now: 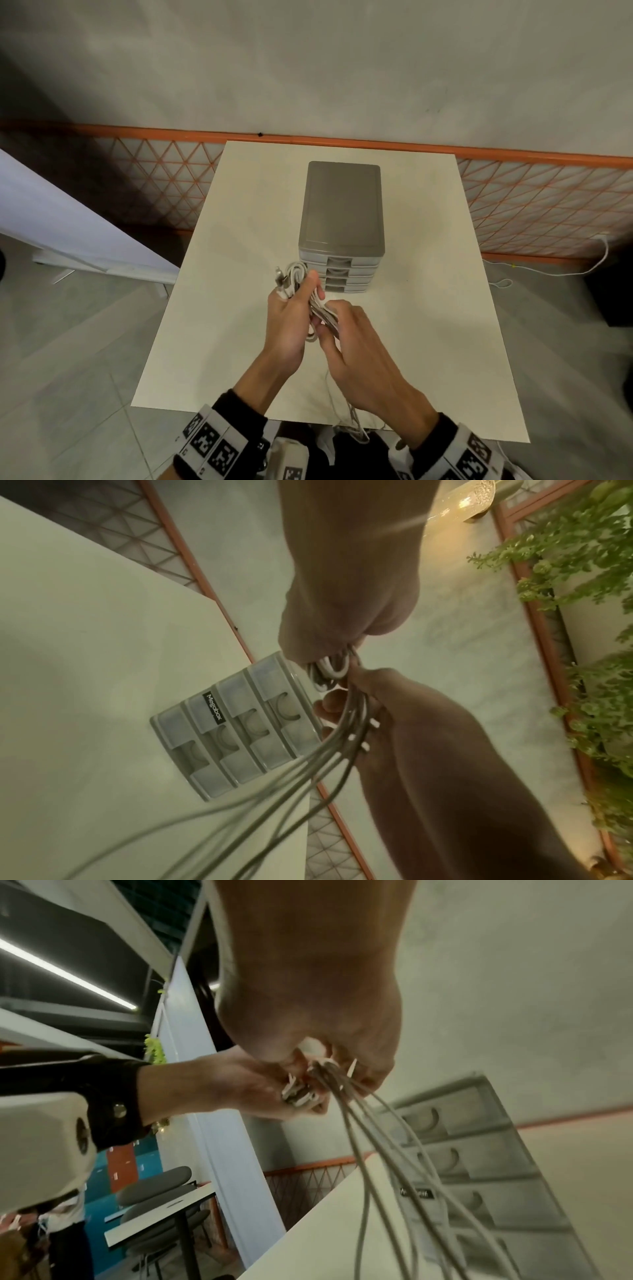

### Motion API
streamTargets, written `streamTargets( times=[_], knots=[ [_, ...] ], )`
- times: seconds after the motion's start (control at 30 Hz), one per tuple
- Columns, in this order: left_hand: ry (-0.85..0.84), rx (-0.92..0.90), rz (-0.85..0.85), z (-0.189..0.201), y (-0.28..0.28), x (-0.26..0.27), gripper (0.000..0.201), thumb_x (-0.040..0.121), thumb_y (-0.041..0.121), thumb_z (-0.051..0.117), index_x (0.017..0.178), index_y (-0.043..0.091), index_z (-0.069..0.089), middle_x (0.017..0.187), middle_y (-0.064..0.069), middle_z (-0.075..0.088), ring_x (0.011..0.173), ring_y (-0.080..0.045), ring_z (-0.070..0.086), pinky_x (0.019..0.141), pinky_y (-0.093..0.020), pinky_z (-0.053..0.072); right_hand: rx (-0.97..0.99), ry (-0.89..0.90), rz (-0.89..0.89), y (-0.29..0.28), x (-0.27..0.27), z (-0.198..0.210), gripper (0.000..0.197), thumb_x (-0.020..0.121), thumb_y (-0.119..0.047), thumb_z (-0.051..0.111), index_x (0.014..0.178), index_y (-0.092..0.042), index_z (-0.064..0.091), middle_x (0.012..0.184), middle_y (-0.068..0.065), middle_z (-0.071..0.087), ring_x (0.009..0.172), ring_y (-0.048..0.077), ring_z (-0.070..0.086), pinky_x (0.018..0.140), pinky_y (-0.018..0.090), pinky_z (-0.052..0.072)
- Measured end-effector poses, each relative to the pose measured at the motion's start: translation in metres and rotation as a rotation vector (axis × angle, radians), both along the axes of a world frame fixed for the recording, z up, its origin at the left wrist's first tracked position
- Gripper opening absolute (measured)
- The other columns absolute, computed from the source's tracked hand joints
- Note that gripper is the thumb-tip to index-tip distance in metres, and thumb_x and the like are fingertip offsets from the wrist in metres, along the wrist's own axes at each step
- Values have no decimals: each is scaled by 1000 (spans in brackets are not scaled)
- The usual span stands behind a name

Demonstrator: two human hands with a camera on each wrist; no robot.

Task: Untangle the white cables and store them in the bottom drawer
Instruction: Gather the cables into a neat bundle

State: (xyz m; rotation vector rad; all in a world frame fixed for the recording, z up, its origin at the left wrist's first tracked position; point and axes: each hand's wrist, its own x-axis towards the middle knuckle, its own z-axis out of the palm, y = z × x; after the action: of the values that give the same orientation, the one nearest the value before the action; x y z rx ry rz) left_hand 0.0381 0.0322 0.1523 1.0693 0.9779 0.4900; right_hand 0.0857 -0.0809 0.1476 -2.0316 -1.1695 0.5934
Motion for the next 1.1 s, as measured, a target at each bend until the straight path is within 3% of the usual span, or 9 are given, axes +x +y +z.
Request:
streamTargets(
  times=[0.13,0.27,0.37,0.53,0.67,0.8,0.9,1.0,1.1],
  knots=[
    [-41,-52,40,1,-1,0,45,101,27,56,57,28,61,65,0,54,59,-16,46,61,-36,40,64,164,-63,3,-3,-4,5,100,-27,49,102,-27,45,88,-14,54,80,6,52,68,16,39],
    [-134,-119,72,5,-2,2,41,103,22,53,63,16,64,75,-6,72,82,-21,72,83,-46,53,92,217,-78,11,-4,-6,12,100,-25,50,111,-23,46,98,-15,57,88,-1,56,73,12,40],
    [-175,-110,91,6,-5,4,41,104,17,51,65,9,62,80,-13,76,87,-24,76,77,-40,57,75,244,-103,15,-1,-5,23,98,-24,52,118,-25,40,114,-12,58,99,-2,57,80,13,43],
    [-245,-168,198,5,-7,3,33,103,12,51,72,2,58,61,-5,66,78,-20,75,66,-30,59,38,137,-93,12,2,-2,26,96,-31,56,114,-27,38,111,-11,54,87,-2,55,71,10,40],
    [-201,-183,205,3,-7,1,34,103,14,53,69,11,58,56,1,60,51,-13,58,53,-26,51,-120,-4,21,10,1,3,23,99,-41,48,108,-19,46,103,-2,59,84,13,54,70,26,41],
    [-234,-329,250,-2,-1,0,28,101,13,55,74,14,50,56,3,45,41,-7,36,42,-19,37,-148,-75,53,9,-3,0,32,101,-44,40,102,-14,50,88,3,62,78,21,51,72,35,42],
    [-266,-362,267,-2,4,0,26,101,14,56,76,16,49,54,7,34,40,-5,27,39,-18,29,-28,196,93,4,3,-13,32,98,-41,46,88,-12,56,78,-6,65,76,11,56,76,29,43],
    [-289,-340,265,7,6,1,28,100,17,56,73,17,48,50,9,28,39,-5,21,38,-18,21,42,462,94,-5,1,-20,22,101,-25,49,89,-9,58,76,-9,63,72,2,55,72,19,42],
    [-325,-307,267,21,11,-1,33,100,17,55,69,18,45,49,9,25,39,-5,19,39,-20,18,113,523,102,-8,-1,-24,26,97,-35,48,90,-12,57,74,-7,63,72,9,58,71,27,45]
  ],
)
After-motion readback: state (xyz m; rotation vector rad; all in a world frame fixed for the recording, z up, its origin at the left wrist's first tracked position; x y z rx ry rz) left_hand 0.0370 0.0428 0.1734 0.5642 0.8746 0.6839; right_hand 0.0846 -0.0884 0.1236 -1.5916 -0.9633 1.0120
